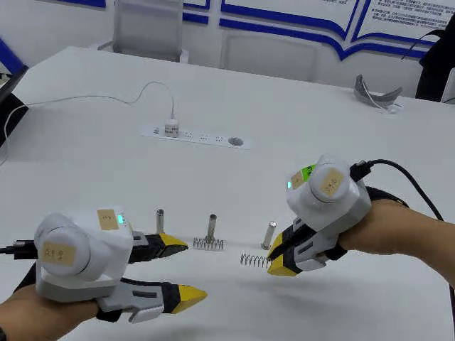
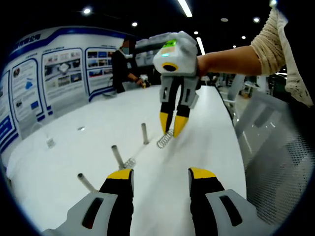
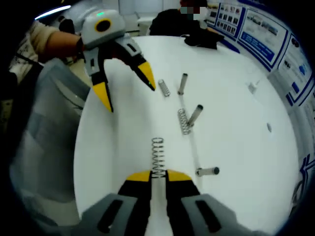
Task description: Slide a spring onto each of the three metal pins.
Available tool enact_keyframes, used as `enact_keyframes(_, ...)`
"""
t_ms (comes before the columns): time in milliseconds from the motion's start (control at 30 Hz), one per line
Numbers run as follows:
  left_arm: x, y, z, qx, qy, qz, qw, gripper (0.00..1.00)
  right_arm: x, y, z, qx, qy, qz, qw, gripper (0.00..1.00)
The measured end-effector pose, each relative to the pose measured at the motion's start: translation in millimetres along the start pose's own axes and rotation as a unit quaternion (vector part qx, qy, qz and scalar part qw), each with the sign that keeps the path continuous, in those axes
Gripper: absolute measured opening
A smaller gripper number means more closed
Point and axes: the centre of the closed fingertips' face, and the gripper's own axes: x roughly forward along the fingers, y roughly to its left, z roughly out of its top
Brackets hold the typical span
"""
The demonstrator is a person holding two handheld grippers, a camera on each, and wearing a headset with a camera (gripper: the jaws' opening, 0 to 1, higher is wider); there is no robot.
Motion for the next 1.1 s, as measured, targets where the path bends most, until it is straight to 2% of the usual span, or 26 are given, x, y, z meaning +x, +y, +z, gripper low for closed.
enact_keyframes(267, 12.6, -6.9, 6.3, 0.014, 0.003, -0.021, 0.9997, 0.43, -1.4, 10.4, 13.3, -0.024, -0.002, 0.011, 0.9996, 0.12)
enact_keyframes(700, 24.6, -18.0, 14.6, 0.036, 0.0, -0.043, 0.9984, 0.3, -1.0, 23.5, 34.8, -0.065, -0.002, 0.024, 0.9976, 0.12)
enact_keyframes(1100, 28.8, -23.6, 13.7, 0.062, 0.006, -0.051, 0.9968, 0.15, -2.7, 31.3, 37.9, -0.086, 0.005, 0.032, 0.9958, 0.12)
